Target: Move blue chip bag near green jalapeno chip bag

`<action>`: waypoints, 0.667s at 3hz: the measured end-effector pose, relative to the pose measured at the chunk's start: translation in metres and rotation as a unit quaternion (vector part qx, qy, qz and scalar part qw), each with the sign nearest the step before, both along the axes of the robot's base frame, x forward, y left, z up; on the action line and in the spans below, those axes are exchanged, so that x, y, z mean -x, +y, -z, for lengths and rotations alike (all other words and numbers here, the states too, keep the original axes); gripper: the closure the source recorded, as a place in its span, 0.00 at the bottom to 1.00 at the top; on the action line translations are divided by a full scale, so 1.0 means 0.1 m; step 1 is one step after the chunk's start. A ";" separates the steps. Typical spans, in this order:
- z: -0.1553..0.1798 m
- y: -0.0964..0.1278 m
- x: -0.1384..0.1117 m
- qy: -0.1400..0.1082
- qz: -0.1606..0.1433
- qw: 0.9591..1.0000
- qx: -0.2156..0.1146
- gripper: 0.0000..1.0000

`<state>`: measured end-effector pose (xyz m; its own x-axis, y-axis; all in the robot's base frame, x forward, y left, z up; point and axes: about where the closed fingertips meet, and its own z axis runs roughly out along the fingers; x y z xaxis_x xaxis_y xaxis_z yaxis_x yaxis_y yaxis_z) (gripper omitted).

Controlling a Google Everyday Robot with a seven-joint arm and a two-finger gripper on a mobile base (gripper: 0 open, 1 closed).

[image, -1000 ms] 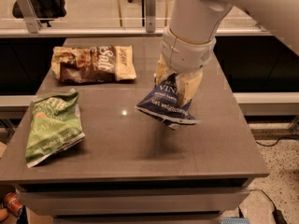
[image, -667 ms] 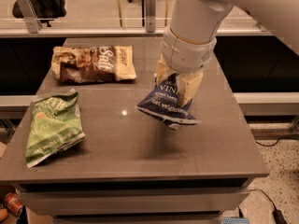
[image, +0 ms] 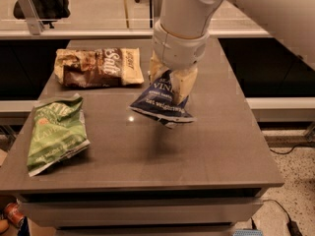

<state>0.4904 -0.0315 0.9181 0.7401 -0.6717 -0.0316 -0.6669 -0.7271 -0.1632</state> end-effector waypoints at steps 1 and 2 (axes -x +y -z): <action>-0.02 0.28 -0.09 -0.006 -0.031 1.000 0.001 1.00; -0.02 0.60 -0.15 -0.010 -0.061 0.998 0.001 1.00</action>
Offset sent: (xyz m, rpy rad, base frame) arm 0.0168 0.0908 0.0010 -0.0231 -0.0021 0.1940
